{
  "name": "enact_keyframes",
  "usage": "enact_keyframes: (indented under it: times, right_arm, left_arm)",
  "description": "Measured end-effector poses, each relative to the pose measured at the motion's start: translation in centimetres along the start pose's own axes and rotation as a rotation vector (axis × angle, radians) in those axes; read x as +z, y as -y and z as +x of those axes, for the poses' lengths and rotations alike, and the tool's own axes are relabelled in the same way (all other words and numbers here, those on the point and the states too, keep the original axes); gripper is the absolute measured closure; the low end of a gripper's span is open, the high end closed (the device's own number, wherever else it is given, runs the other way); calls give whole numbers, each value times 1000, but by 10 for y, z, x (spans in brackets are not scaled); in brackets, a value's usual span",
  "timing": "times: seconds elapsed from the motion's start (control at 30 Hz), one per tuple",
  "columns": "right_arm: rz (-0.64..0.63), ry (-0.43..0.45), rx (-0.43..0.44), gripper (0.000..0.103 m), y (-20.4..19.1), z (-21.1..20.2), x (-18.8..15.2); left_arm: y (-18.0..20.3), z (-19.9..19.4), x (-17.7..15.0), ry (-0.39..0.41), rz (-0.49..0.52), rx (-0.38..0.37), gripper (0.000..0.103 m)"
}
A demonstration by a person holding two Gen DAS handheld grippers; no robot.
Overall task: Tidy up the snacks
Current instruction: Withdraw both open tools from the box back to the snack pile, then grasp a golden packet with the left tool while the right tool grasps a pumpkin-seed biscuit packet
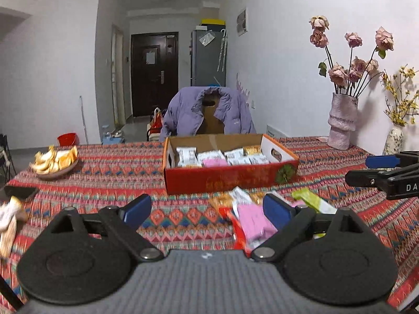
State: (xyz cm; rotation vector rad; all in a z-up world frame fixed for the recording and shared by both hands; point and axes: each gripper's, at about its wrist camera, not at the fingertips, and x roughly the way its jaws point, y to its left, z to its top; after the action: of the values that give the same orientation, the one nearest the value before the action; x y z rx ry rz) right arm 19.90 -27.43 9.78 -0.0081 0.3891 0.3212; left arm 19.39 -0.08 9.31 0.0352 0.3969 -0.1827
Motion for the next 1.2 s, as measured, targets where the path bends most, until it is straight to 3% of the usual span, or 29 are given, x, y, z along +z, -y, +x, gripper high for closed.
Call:
enact_keyframes:
  times: [0.27, 0.6, 0.8, 1.03, 1.1, 1.2]
  right_arm:
    - [-15, -17, -3, 11, -20, -27, -42]
    - [10, -61, -60, 11, 0, -15, -54]
    - [33, -103, -77, 11, 16, 4, -57]
    - [75, -119, -58, 11, 38, 39, -43]
    - [61, -130, -35, 11, 42, 56, -35]
    - [23, -147, 3, 12, 47, 85, -24]
  left_arm:
    - [11, -9, -37, -91, 4, -31, 8]
    - [35, 31, -34, -149, 23, -89, 8]
    - [49, 77, -30, -194, 49, -119, 7]
    - [37, 147, 3, -193, 35, -134, 8]
    - [28, 179, 11, -239, 65, -170, 11]
    - [18, 219, 22, -263, 135, -129, 19]
